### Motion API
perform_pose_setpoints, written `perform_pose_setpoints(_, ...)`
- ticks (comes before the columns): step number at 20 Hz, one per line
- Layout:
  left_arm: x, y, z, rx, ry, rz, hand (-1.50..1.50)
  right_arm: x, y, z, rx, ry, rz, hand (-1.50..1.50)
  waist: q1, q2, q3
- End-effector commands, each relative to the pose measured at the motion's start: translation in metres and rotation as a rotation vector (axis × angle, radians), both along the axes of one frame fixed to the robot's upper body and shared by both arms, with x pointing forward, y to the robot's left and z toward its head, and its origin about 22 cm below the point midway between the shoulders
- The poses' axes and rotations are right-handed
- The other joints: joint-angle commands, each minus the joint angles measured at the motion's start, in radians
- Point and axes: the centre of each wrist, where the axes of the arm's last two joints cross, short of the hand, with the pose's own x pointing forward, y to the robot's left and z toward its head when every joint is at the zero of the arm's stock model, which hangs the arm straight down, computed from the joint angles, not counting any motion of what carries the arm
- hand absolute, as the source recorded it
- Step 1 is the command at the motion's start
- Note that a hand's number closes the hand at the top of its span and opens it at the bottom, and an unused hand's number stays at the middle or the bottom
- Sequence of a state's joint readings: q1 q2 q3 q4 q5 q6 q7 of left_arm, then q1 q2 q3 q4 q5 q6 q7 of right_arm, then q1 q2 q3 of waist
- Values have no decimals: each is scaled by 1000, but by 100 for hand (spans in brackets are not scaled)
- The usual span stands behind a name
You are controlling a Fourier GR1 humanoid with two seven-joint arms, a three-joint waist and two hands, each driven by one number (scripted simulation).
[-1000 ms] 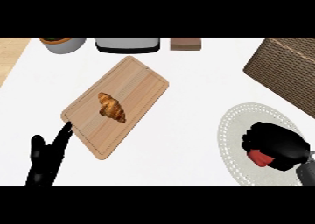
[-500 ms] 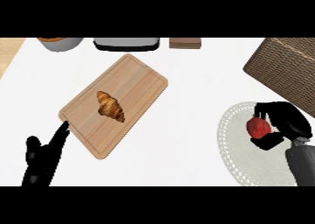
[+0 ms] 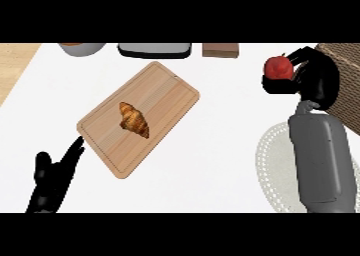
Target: Pick the bell pepper from the placemat and place it in the basket
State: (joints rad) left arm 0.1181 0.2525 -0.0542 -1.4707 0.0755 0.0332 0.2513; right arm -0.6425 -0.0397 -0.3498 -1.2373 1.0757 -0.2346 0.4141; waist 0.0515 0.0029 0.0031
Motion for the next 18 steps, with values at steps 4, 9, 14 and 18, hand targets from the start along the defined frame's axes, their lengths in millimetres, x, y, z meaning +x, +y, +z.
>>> perform_pose_setpoints(4, -3, -5, -16, -20, 69, -5, 0, 38, 50, 112, 101, -204, -328, 150, -5, 7, -7)
perform_pose_setpoints(9, 1, -7, -10, -40, 82, 27, 0, 50, 54, 169, 79, -235, -471, 150, -25, 3, -5)
perform_pose_setpoints(14, 2, 1, -3, -48, 77, 17, 0, 61, 22, 220, 82, -229, -530, 150, -21, 4, -4)
perform_pose_setpoints(18, -8, -15, -15, -31, 68, 33, 0, 70, -8, 207, 63, -193, -557, 150, -29, 3, -3)
